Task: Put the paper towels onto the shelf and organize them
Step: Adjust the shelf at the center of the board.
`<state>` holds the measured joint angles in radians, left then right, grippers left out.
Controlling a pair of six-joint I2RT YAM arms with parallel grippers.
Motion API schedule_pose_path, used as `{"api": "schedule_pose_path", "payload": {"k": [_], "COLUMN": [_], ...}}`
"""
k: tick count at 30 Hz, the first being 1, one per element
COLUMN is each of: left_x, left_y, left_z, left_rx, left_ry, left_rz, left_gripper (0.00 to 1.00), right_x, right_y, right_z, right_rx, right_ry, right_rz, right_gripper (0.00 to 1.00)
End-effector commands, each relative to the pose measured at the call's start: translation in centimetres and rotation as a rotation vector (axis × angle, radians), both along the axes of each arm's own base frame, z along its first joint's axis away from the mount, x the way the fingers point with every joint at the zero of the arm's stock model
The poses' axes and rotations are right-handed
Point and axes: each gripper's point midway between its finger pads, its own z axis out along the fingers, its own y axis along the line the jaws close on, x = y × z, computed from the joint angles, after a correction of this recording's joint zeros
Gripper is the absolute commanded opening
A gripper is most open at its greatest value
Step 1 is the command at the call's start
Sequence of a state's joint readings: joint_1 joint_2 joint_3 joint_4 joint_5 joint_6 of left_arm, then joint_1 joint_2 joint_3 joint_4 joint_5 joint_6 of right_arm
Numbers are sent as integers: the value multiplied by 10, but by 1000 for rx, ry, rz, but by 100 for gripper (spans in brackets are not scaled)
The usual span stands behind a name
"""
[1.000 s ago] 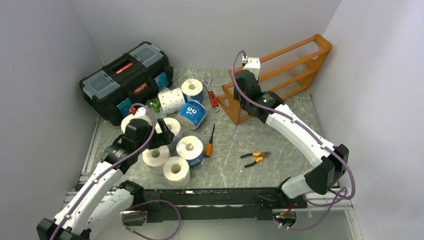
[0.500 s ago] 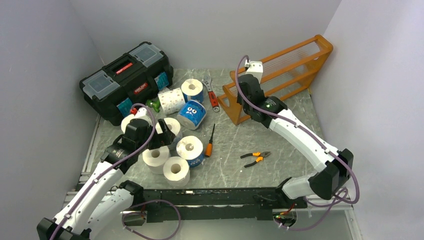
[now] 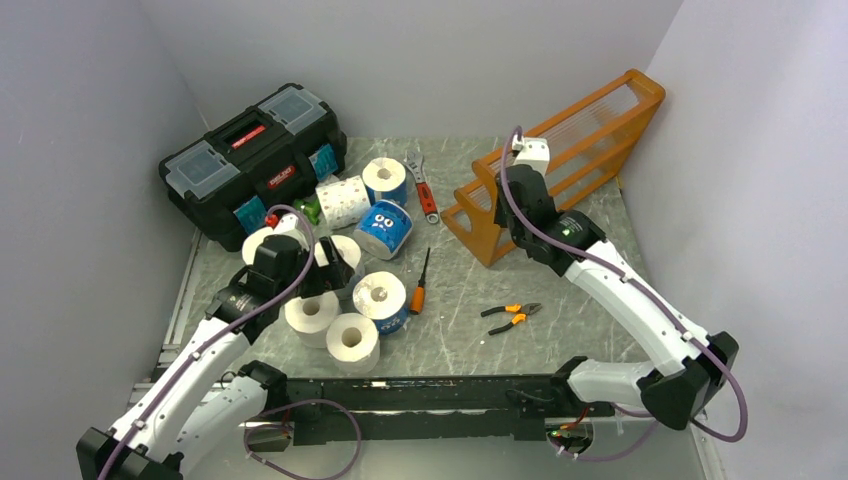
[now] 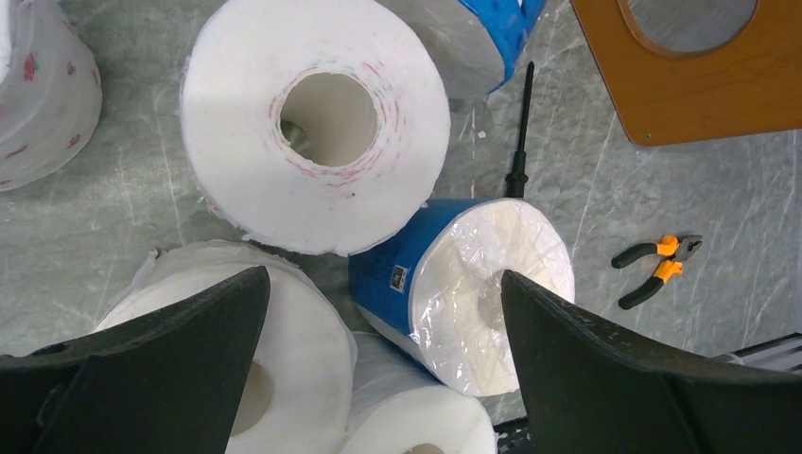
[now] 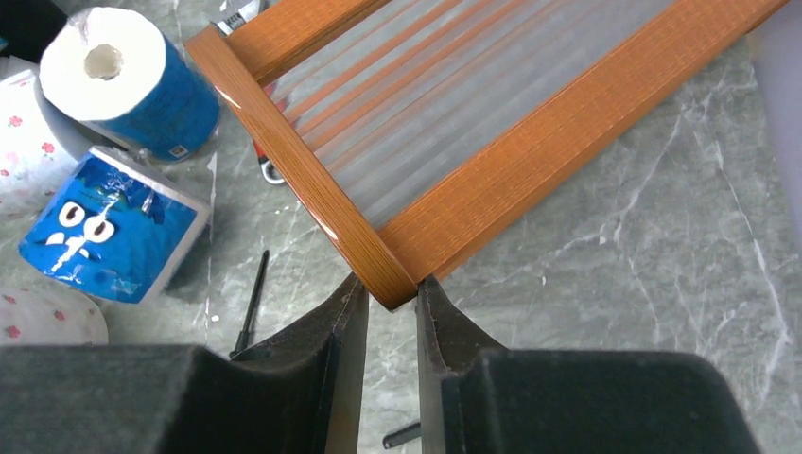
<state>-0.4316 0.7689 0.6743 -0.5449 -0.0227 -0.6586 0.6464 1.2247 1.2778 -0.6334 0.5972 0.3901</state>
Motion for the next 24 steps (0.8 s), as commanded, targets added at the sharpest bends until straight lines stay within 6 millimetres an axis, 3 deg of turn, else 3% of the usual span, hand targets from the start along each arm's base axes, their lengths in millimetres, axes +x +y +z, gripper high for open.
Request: {"api": "schedule_pose_path", "payload": {"k": [1, 8, 13, 18, 24], "left_x": [5, 7, 8, 8, 7], "left_y": [-6, -10, -11, -12, -12], "left_z": [7, 5, 6, 7, 9], "left_rx": [-31, -36, -41, -43, -46], "left_ry": [-29, -16, -18, -17, -23], "left_rz": [-8, -19, -23, -26, -27], "left_gripper": [99, 99, 99, 99, 99], "right_x": [-17, -41, -50, -57, -62], "right_y": [-35, -57, -58, -50, -53], "right_z": [8, 11, 14, 26, 48], "right_rx": [-33, -22, 12, 73, 133], "right_ry": [-17, -21, -20, -18, -52], "right_rz": [-94, -133, -115, -72, -91], "right_gripper": [13, 15, 22, 61, 89]}}
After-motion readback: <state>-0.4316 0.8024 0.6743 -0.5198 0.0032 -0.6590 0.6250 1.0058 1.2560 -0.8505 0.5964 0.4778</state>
